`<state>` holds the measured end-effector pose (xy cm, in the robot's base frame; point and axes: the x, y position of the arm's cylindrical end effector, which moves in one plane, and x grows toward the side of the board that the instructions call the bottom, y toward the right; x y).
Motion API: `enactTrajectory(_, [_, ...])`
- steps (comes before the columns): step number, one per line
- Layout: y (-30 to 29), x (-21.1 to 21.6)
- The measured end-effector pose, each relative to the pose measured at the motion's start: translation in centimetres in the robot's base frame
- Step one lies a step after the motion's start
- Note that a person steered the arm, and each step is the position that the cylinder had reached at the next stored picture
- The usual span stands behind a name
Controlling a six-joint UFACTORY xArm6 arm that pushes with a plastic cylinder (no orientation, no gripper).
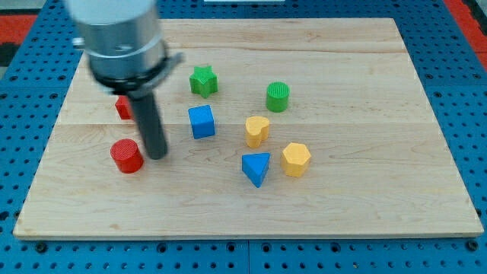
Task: Place the green circle diagonally towards green star
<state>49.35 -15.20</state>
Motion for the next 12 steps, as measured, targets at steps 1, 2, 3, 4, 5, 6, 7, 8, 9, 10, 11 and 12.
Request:
enactTrajectory(1, [-0.5, -6.4])
enactTrajectory(2, [6.2, -7.0])
enactTrajectory(3, [13.0, -6.0])
enactTrajectory(4, [15.8, -5.5])
enactTrajectory(5, [18.5, -9.0])
enactTrajectory(6, [25.6, -10.0])
enactTrajectory(7, [29.2, -10.2])
enactTrajectory(8, [32.8, -10.4])
enactTrajectory(9, [34.4, -12.0])
enactTrajectory(10, [27.3, -12.5])
enactTrajectory(11, [16.6, -11.1])
enactTrajectory(12, [12.1, -9.6])
